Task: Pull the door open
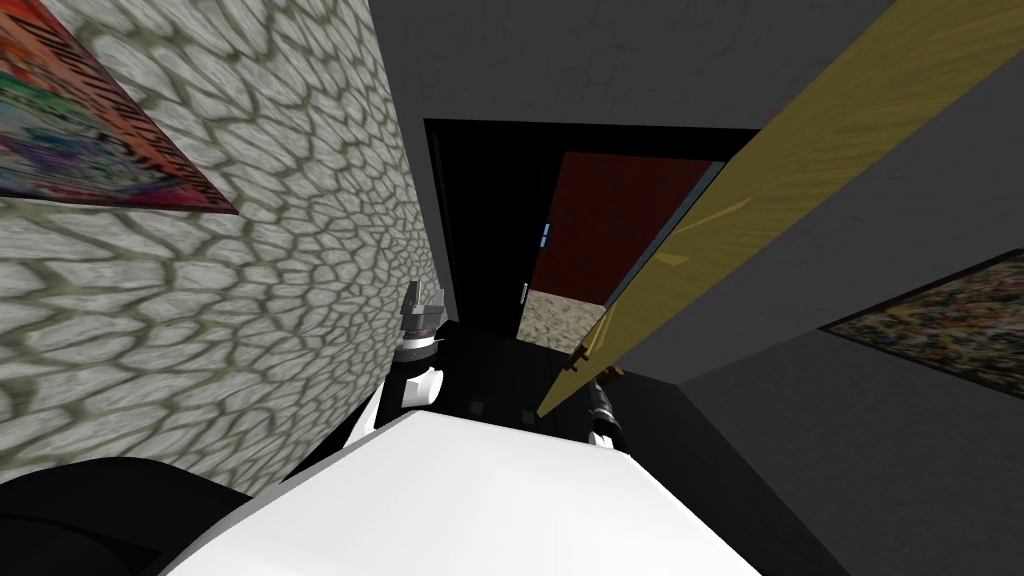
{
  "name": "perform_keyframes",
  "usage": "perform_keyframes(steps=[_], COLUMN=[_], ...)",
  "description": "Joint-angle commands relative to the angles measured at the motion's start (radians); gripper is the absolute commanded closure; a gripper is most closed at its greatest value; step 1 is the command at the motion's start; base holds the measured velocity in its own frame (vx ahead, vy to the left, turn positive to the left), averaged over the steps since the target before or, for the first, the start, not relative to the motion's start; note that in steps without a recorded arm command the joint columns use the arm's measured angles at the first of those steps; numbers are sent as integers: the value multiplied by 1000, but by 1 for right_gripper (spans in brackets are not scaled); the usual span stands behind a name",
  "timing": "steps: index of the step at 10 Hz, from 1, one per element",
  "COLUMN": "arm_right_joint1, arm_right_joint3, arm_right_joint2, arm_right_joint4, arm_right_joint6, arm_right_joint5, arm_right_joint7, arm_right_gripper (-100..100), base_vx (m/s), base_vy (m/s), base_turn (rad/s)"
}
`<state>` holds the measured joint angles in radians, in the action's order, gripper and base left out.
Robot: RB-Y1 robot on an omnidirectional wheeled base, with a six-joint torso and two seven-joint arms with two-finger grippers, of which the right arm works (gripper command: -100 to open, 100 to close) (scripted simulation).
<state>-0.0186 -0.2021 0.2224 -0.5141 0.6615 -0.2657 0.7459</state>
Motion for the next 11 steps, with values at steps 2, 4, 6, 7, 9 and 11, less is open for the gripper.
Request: perform_keyframes(steps=[2, 4, 6, 7, 9, 11], arm_right_joint1=[11, 11, 12, 12, 12, 12], arm_right_joint3=[8, 8, 10, 10, 10, 10], arm_right_joint2=[-15, -15, -15, -15, -15, -15], arm_right_joint4=[-25, -25, -25, -25, -25, -25], arm_right_joint6=[-16, -16, -15, -15, -15, -15], arm_right_joint5=[-8, -8, -10, -10, -10, -10], arm_right_joint7=[-39, -39, -50, -50, -50, -50], arm_right_gripper=[100, 100, 100, 100, 100, 100], base_vx=[-10, -12, -9, -16, -14, 1], base_vy=[2, -15, -26, -13, 1, -5], base_turn=[26, 5, 20, 13, -12, 10])
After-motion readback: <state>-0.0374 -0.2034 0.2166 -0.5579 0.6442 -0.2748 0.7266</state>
